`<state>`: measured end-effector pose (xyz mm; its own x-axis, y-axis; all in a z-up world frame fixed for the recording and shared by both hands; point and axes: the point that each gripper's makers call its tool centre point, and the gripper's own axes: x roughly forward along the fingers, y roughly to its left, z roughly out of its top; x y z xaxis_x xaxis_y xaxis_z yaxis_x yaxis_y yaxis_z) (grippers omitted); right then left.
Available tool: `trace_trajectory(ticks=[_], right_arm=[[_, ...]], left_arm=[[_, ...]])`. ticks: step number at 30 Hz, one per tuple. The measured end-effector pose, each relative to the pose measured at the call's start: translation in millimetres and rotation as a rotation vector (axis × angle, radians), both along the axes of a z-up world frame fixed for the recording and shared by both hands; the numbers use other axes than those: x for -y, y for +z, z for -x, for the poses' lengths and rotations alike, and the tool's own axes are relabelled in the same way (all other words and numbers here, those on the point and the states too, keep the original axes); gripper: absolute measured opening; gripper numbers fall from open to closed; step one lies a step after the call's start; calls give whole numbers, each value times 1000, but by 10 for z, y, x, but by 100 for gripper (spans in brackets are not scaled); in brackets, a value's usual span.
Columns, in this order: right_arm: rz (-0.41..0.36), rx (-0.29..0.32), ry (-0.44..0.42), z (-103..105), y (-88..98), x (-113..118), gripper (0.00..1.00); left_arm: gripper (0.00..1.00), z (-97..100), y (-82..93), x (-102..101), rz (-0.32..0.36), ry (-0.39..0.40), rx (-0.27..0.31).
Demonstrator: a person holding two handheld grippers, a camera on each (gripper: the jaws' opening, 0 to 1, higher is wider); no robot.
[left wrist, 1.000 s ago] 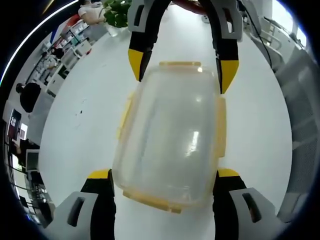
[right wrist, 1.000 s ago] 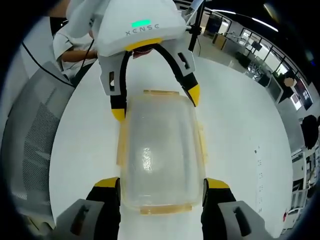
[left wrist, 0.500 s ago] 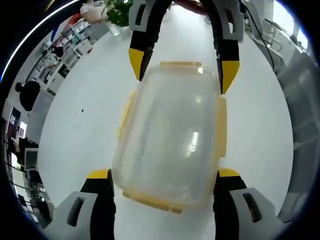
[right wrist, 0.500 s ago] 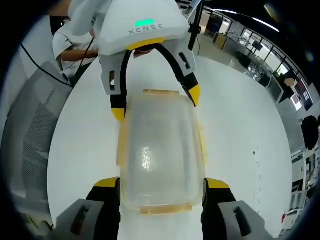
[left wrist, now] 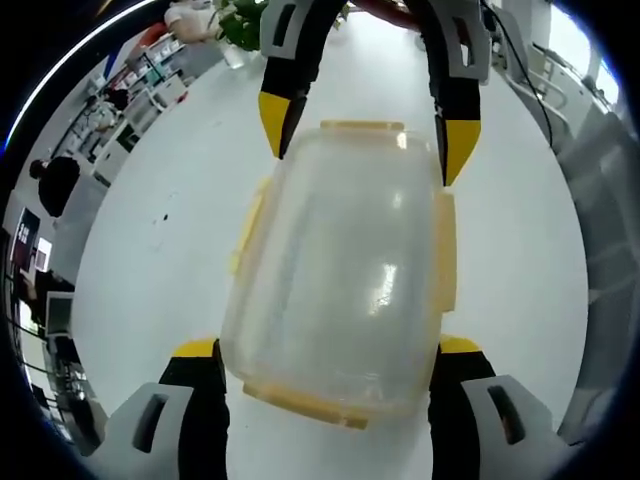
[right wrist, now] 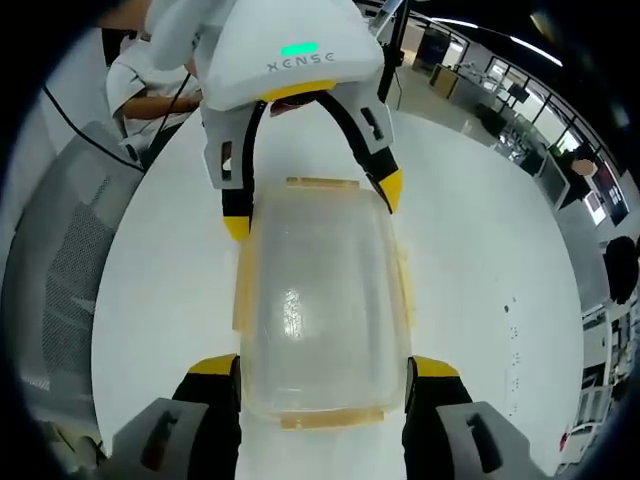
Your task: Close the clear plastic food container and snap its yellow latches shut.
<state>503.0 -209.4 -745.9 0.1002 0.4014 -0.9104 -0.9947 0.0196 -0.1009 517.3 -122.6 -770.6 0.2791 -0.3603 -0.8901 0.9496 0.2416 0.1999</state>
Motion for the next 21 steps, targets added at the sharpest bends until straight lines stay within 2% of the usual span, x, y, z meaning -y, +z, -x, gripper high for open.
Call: trace_trajectory(ticks=[21], right_arm=[[8,3,-54,6,6,13,65]], left_arm=[[81,-29,1,-11,-28,-41,9]])
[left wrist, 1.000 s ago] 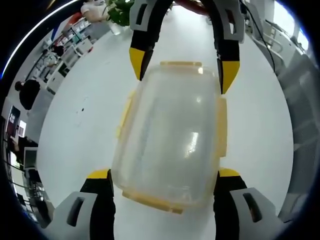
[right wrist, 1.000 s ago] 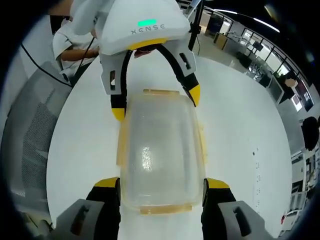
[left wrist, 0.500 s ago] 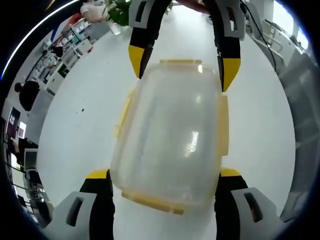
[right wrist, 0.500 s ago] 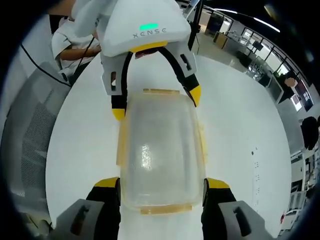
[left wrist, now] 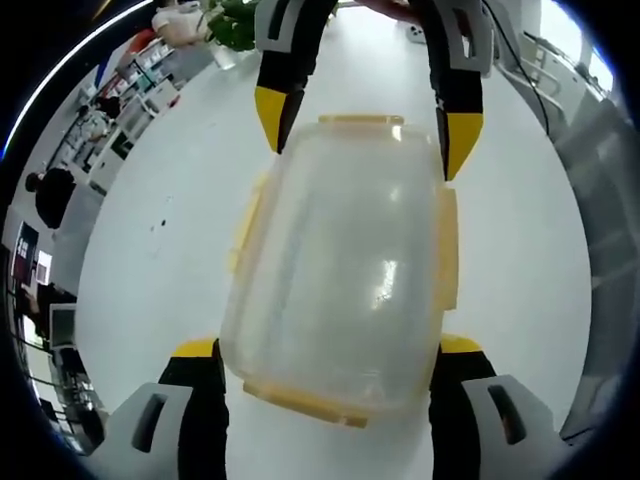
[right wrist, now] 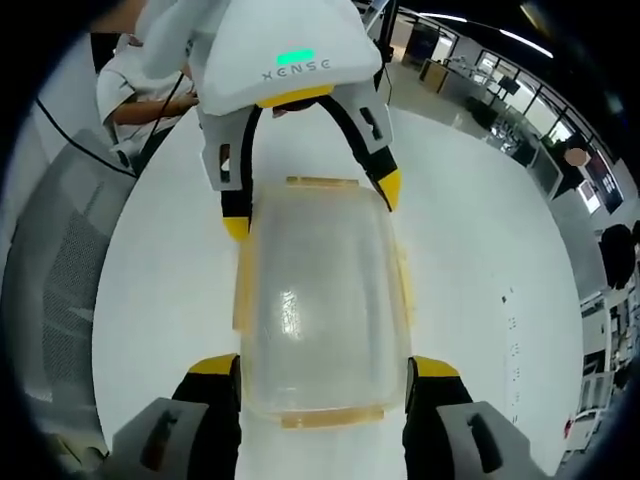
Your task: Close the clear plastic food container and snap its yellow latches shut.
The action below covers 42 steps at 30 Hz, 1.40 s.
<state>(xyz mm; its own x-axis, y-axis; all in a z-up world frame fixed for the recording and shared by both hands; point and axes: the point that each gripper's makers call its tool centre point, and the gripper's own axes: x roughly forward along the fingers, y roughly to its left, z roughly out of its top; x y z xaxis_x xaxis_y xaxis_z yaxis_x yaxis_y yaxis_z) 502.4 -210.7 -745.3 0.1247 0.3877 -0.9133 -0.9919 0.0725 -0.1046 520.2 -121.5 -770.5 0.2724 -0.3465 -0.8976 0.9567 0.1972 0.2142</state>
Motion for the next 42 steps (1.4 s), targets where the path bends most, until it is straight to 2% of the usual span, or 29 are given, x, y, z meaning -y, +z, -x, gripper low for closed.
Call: trace_trajectory(ticks=[3,8,14,17,21,24,30,42], right_arm=[[-3,13,-6,-19,6,3,64],[-19,21,-20,-23,50,18,63],[-27,33,-32,2,89,67,64],[-35,41,-47,19,119,112,64],[-60,59,-81,54,174,155,64],[-74,65,-110,99,177,199,64],[-118,78,-176,140,211,265,64],[-193,88,-280,280,249,305,63]], left_arm=[[81,-26,27,-38,-5,5,19],[83,-27,92,-73,20,33,13],[85,-6,141,-85,23,36,32],[85,23,175,-74,51,58,31],[84,64,200,-112,59,78,45],[84,89,208,-123,93,120,35],[85,145,257,-178,141,180,52],[86,317,292,-261,203,257,65]])
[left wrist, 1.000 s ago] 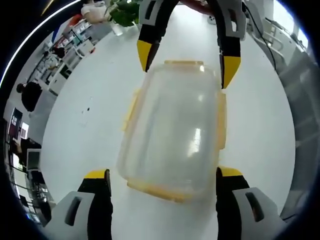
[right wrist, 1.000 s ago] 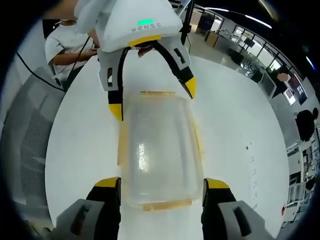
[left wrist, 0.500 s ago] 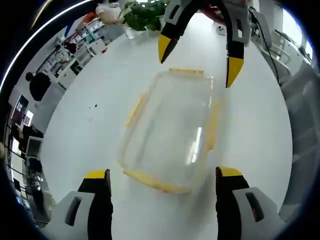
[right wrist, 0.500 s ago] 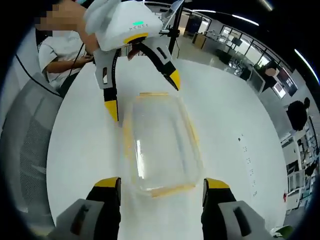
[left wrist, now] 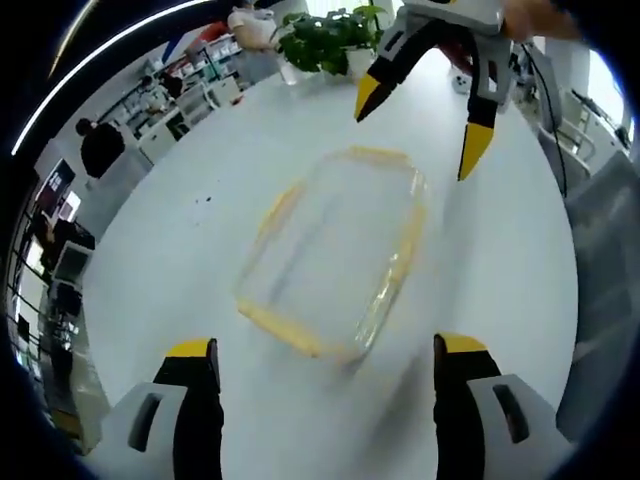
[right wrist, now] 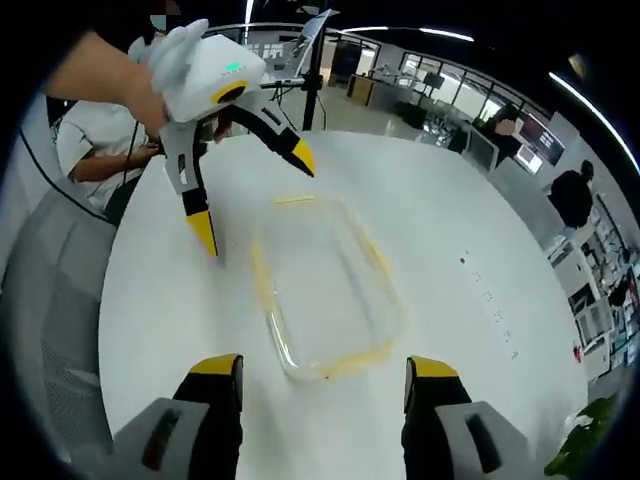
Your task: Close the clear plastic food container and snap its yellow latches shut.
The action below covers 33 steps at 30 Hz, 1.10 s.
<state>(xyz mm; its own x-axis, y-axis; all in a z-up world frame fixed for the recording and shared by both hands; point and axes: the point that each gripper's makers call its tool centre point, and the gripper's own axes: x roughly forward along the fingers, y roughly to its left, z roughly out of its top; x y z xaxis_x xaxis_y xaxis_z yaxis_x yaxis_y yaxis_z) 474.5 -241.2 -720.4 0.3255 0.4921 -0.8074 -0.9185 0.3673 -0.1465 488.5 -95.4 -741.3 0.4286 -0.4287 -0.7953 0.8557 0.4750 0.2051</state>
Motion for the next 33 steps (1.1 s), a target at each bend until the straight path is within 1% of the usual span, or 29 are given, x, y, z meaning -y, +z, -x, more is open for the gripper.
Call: trace_trajectory(ticks=[4,6,11,15,17,20,22,26,28,33], right_arm=[[-31,6,-40,31,14,8,63],[-62,0,-71,54,35,6,63],[-82,23,-105,77,60,60,62],[-110,39,-128,146,82,77,61],[-116,46,-136,172,74,86,61],[-138,43,-155,249,72,95,61],[-151,51,-168,276,80,109,61],[-168,61,-182,348,83,126,60],[-185,59,-193,384,72,125,61],[-195,77,-208,456,61,145,61]], left_arm=[[86,45,11,-5,32,29,-3],[86,60,22,-11,38,33,5],[86,41,83,-54,66,72,24],[86,81,112,-96,96,106,39],[86,125,101,-109,85,96,50],[87,199,92,-126,97,103,54],[86,243,77,-146,93,104,59],[86,347,78,-125,116,96,69],[87,377,64,-143,125,114,66],[88,434,66,-154,161,140,64]])
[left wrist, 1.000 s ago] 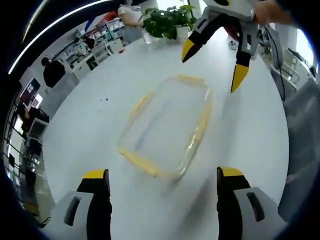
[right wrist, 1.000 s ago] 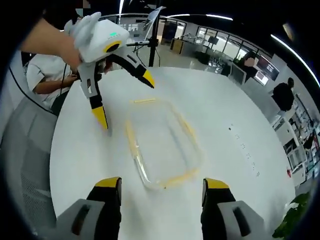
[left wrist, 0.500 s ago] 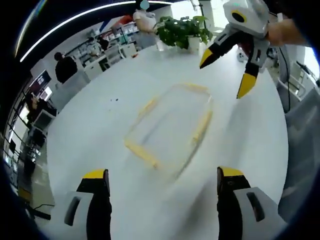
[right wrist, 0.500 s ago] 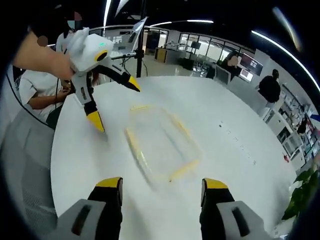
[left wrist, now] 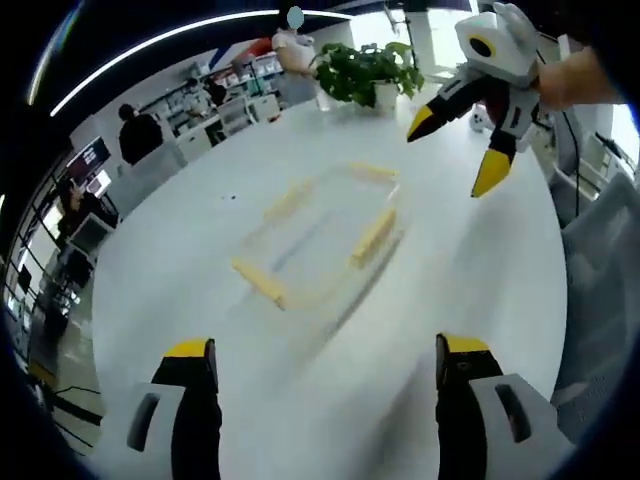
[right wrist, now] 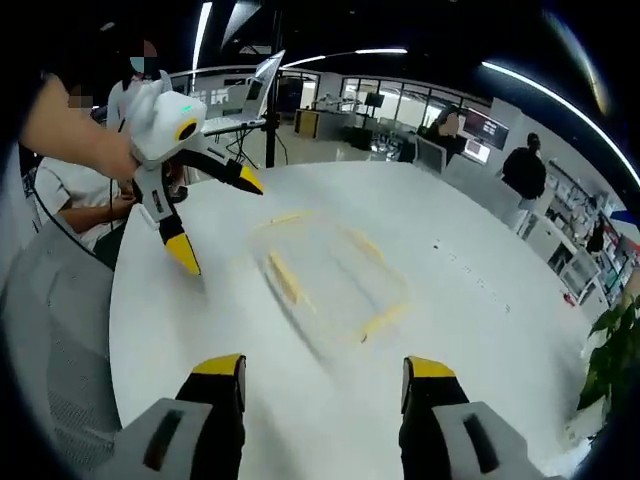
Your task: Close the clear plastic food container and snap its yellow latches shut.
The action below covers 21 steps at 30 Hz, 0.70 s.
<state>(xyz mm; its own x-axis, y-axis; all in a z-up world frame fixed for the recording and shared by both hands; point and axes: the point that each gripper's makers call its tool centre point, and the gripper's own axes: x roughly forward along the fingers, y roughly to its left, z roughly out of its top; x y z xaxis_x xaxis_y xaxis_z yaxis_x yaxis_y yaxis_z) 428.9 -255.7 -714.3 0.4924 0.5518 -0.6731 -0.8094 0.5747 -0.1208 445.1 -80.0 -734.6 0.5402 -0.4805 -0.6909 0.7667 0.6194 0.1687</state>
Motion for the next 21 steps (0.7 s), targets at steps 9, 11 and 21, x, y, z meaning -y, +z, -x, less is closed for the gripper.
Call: trace_trajectory(ticks=[9,11,21], right_arm=[[-27,-1,-32,130,-28,28,61],[-30,-7,-35,177,-46,26,61],[-58,41,-59,321,1,84,59]], left_arm=[[88,119,-9,-56,28,15,7],[88,146,-22,-72,33,24,3],[86,246,29,-163,77,69,23]])
